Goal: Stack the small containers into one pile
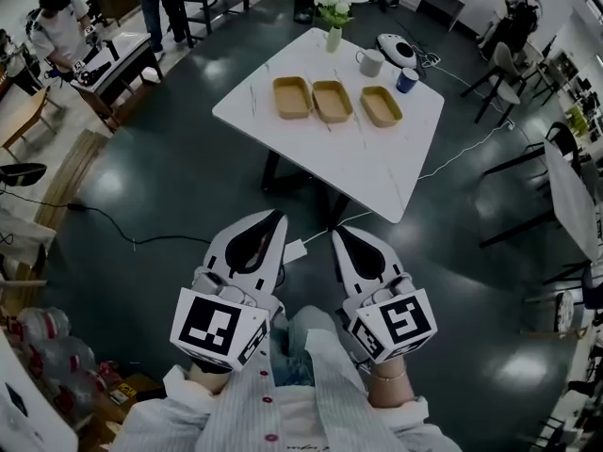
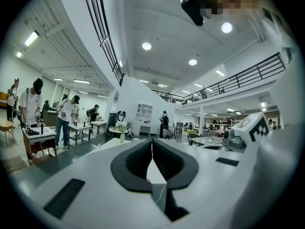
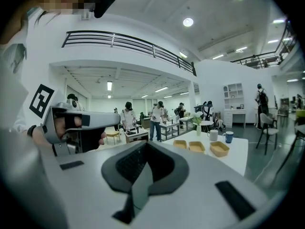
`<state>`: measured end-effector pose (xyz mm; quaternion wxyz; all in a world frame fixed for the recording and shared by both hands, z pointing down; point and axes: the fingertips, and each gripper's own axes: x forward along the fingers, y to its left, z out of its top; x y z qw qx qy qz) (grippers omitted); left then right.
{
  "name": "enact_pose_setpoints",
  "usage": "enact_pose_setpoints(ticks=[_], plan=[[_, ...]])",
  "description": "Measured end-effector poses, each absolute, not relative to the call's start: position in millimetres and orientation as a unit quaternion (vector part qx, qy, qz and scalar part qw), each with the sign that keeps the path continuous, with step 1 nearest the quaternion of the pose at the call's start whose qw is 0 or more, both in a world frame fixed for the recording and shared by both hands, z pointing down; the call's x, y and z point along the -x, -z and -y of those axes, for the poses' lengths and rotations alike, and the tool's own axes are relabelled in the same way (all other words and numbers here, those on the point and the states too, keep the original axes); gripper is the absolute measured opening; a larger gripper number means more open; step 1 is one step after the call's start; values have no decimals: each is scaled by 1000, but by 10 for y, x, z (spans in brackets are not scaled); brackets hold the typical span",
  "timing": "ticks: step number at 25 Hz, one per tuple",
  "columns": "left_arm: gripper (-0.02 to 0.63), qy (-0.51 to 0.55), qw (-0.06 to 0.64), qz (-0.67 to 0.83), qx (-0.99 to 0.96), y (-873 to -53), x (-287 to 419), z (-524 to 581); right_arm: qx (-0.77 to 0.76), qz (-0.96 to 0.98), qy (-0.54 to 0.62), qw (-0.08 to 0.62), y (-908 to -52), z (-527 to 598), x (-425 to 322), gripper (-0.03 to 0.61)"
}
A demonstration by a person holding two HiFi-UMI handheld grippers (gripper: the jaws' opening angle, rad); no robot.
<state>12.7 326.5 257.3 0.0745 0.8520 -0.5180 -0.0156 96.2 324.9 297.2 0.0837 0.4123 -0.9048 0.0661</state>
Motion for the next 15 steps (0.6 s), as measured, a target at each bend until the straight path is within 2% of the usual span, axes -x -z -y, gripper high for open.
enact_pose_setpoints(ticks=[15], plan=[[20,8,94,523,-847,-2759,-35,-2305,-403,905,-88,106,-3213,-2315,-860,11]])
